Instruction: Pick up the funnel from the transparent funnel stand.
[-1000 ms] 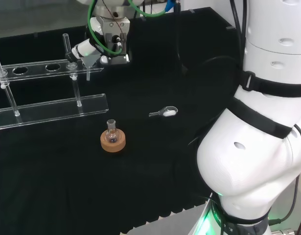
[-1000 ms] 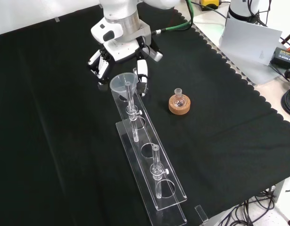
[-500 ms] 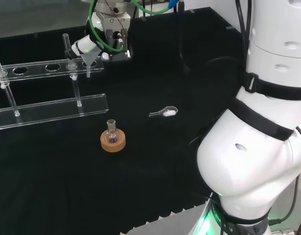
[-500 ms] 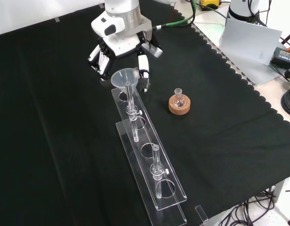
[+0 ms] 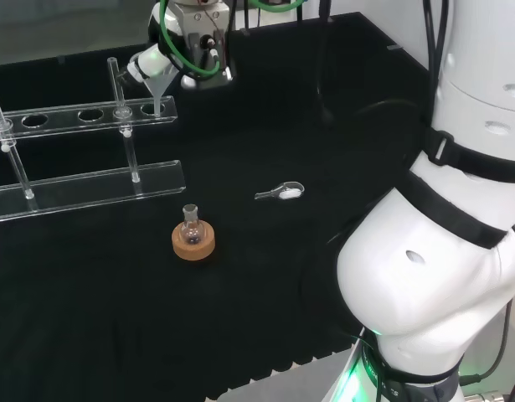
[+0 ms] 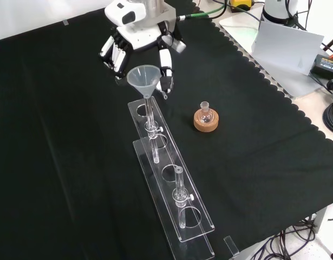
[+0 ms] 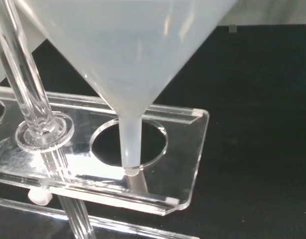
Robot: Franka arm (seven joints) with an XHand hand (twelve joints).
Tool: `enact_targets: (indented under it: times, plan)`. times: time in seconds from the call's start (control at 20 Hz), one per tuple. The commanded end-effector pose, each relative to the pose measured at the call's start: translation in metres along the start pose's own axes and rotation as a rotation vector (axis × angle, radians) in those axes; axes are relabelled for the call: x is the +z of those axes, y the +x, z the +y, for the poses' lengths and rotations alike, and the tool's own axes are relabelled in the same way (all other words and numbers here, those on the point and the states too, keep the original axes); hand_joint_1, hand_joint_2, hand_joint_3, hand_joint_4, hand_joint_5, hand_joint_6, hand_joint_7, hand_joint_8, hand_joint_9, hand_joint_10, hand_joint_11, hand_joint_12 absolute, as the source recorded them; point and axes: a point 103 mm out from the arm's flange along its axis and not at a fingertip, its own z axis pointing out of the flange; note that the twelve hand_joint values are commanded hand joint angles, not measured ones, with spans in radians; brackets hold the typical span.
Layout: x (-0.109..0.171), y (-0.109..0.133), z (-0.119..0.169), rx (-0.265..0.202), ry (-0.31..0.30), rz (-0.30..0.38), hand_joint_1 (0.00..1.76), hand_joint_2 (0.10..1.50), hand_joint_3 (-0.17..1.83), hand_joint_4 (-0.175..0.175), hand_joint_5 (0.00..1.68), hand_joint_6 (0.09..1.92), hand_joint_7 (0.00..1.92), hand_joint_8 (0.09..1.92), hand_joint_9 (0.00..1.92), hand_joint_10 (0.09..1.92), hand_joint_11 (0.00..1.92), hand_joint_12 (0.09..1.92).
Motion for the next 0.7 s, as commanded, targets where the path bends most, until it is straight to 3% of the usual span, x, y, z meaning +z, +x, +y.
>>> enact_targets:
  times: [0.05, 0.3, 0.7]
  plan:
    - [-0.033, -0.007, -0.011, -0.033, -0.031, -0.045, 1.12, 0.42, 0.81, -0.006, 0.95, 0.67, 1.23, 0.52, 1.21, 0.33, 0.63, 1.26]
    - [-0.069, -0.012, -0.023, -0.048, -0.087, -0.054, 1.13, 0.41, 0.85, 0.007, 1.02, 0.65, 1.31, 0.47, 1.27, 0.31, 0.66, 1.25]
    - [-0.105, -0.029, -0.049, 0.013, -0.127, -0.060, 1.13, 0.42, 0.85, 0.013, 1.04, 0.64, 1.34, 0.43, 1.28, 0.30, 0.69, 1.23]
